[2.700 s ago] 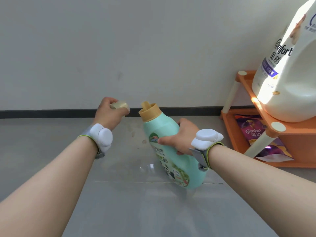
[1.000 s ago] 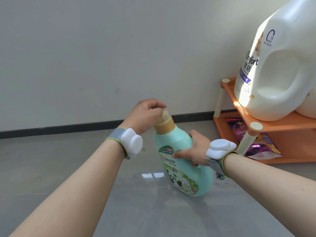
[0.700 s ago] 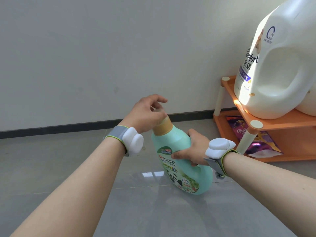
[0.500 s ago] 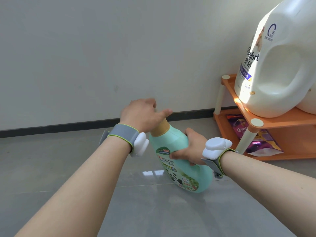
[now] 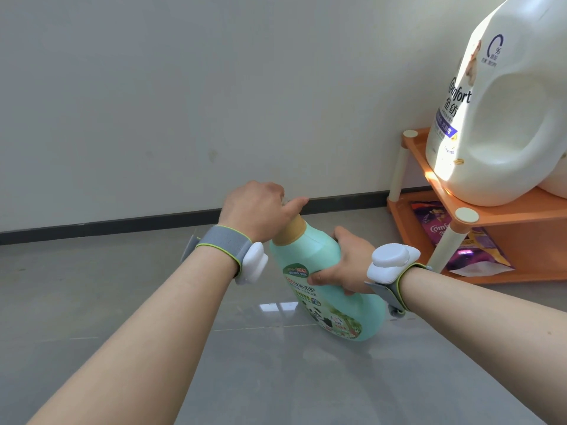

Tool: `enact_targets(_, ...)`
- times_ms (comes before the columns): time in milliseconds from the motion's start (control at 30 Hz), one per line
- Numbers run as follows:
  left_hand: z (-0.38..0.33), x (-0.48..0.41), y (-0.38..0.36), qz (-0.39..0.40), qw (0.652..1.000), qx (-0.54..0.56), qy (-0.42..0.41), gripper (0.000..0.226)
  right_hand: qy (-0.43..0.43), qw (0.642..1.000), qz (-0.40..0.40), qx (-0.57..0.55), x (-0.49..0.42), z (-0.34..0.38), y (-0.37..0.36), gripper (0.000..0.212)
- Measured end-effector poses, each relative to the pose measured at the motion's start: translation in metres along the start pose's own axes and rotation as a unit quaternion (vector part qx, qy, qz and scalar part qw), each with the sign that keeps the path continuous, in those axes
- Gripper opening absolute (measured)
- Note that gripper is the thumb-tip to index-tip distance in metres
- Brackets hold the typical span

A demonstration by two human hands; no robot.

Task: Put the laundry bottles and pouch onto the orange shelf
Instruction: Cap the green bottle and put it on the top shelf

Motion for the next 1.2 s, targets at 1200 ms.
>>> enact_targets(1200, -0.086, 0.133, -0.053, 0.33, 0.776, 0.516, 0.151, 0.029, -0.226, 0.967, 0.01, -0.116, 0.065, 0.021, -0.006, 0.031)
Point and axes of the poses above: each hand's wrist, its own x-axis away from the middle knuckle, its own y-axis out of the back of the hand, z = x × y, the point moved 6 cm from there along -x, towards the middle knuckle, and after that the axes turned 14 degrees about -x, right-handed, at the moved point
